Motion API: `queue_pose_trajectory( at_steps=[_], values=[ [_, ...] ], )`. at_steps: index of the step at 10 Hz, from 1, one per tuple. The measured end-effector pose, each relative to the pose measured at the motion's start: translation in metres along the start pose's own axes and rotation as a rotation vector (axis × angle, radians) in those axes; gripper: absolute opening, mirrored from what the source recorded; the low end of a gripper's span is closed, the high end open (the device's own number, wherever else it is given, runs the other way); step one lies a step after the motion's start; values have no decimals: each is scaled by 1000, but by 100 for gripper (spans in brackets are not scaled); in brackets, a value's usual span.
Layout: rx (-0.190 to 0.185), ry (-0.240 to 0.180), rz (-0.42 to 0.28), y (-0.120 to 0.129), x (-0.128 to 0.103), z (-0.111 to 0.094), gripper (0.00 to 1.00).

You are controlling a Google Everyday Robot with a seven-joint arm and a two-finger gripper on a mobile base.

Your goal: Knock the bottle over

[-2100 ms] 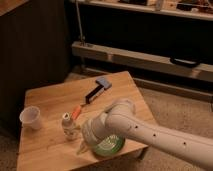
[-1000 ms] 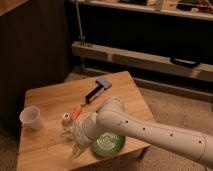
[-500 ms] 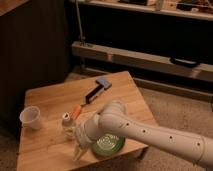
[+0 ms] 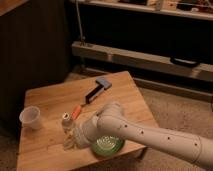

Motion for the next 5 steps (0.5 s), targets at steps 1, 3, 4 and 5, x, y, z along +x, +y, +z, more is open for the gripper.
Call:
queue_pose_trajectory(
  at_steps=[1,3,4,5],
  values=[
    [-5,5,0,10,0,0,0],
    [-37,14,-3,37,-14,-12,0],
    [-48,13,-6,50,-19,-17,0],
    [-58,10,-5,60,-24,-21,0]
  ],
)
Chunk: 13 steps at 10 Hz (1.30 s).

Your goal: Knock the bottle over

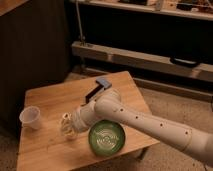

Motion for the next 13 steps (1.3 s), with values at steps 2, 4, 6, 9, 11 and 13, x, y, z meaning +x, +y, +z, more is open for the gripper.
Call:
queue_pose_trajectory(
  at_steps=[2,4,6,9,11,13],
  values=[
    [-10,-26,6,19,-15,-4,0],
    [-12,-56,2,25,-18,0,0],
    [-37,-88,0,33,-22,1,0],
    [-70,-116,-7,50,-19,4,0],
    [-82,-131,-11,70,-15,12,0],
    [-78,-157,-17,90,-14,23,0]
  ],
)
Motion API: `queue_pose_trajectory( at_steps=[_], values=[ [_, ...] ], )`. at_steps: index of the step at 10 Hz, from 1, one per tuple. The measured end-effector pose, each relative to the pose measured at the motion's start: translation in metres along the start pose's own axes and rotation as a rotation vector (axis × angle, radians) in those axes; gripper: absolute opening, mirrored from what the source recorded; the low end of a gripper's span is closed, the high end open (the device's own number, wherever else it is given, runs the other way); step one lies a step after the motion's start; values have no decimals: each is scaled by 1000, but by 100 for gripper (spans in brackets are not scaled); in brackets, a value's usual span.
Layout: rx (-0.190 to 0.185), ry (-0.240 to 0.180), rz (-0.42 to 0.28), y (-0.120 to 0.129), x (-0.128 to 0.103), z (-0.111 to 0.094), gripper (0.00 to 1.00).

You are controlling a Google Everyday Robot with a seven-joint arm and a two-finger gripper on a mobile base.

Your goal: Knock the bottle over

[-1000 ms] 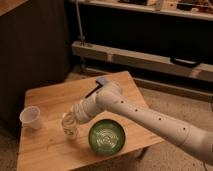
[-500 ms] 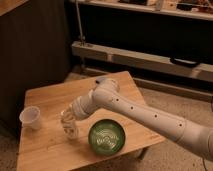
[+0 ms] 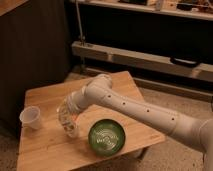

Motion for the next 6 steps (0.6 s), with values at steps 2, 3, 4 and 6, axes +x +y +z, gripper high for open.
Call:
queue_pose_trajectory(
  at_steps=[2,3,4,6],
  values=[
    [-21,-35,12,17,-7,5,2],
    [-57,-29,30,18,-11,1,9],
    [-110,-12,49,17,-18,-10,19],
    [-137,0,55,17,-19,-15,21]
  ],
)
